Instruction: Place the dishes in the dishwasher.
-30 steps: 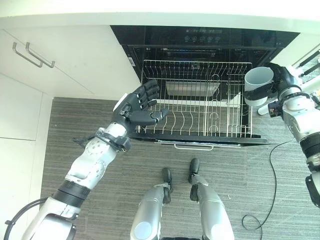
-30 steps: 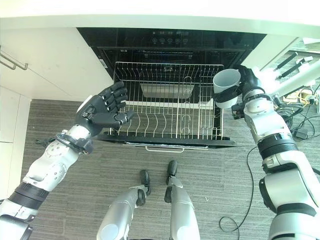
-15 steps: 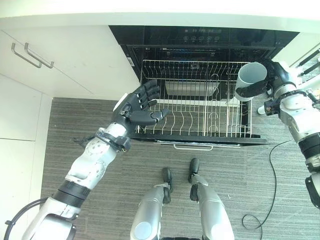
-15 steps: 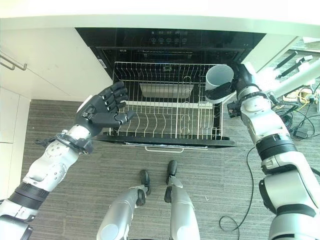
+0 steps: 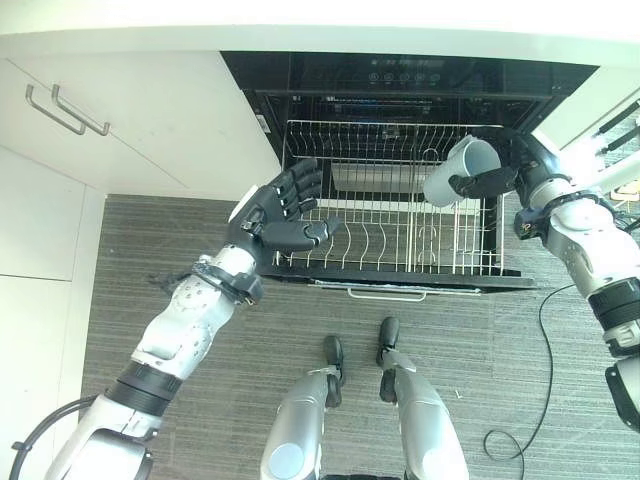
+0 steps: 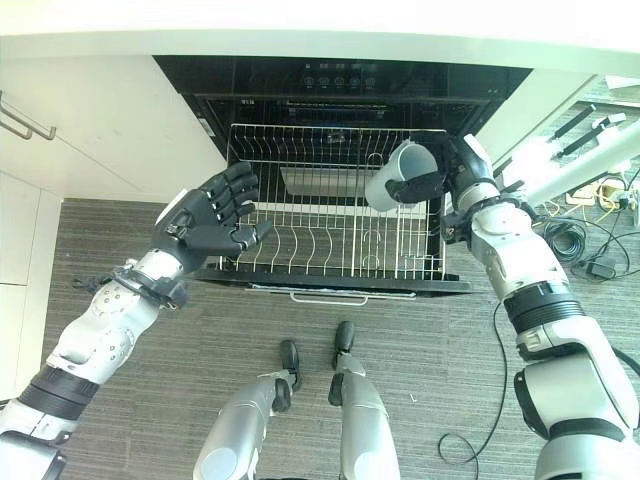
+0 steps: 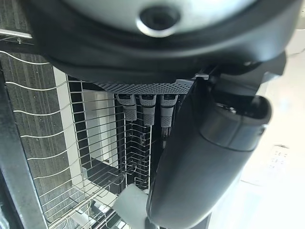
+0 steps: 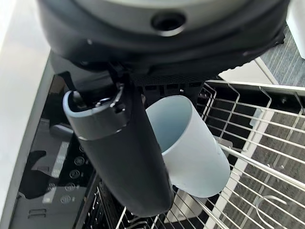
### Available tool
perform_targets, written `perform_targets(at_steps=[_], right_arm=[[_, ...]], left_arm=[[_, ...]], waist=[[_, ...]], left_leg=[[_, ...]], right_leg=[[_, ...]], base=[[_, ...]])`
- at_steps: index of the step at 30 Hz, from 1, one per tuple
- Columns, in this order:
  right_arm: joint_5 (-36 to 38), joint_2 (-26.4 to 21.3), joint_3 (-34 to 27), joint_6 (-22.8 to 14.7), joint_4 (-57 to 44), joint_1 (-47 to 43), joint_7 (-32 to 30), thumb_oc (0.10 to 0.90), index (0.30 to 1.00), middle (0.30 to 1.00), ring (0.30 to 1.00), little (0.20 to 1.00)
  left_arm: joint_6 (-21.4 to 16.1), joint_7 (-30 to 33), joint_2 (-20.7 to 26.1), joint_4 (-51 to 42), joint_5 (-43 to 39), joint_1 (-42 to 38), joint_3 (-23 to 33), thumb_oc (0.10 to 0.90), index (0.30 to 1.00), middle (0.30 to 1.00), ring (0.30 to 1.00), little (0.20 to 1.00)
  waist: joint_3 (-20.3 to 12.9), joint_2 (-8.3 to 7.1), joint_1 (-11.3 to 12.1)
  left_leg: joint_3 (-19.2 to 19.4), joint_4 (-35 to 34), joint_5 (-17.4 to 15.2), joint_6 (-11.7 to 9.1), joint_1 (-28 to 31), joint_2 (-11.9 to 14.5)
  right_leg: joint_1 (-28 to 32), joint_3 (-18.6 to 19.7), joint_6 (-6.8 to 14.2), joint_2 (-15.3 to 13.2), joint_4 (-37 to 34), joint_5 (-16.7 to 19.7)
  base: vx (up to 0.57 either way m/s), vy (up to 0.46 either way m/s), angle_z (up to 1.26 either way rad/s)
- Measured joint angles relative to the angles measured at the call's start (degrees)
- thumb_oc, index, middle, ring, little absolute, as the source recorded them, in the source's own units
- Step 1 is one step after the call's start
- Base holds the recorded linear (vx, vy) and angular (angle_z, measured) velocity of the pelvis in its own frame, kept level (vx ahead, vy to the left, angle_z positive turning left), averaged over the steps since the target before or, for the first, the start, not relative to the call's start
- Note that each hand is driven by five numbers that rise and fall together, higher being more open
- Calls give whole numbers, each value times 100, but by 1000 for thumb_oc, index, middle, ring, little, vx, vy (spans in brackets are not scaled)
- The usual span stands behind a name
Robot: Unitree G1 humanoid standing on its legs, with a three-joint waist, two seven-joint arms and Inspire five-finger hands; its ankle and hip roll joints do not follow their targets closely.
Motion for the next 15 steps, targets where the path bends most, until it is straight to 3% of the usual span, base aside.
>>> perform_targets(at_steps=[9,15], right_arm=[[-44,-30,-8,1,-14,-1,-27,800,900,900,900,900],[-50,-44,-91,-4,-697,76,-106,800,900,900,900,900]], left_arm=[[0,17,0,-2,-1,3,0,800,900,900,900,900],[0,15,-1,-37,4,70,71,800,900,900,900,900]], waist=[[0,-5,-11],[4,-20,-30]], left_leg=[[-2,2,0,0,2,1],[0,4,0,0,13,2]], right_leg=[[3,-1,0,6,0,0],[14,2,-1,8,1,1]], base=[[0,0,0],[0,0,0]])
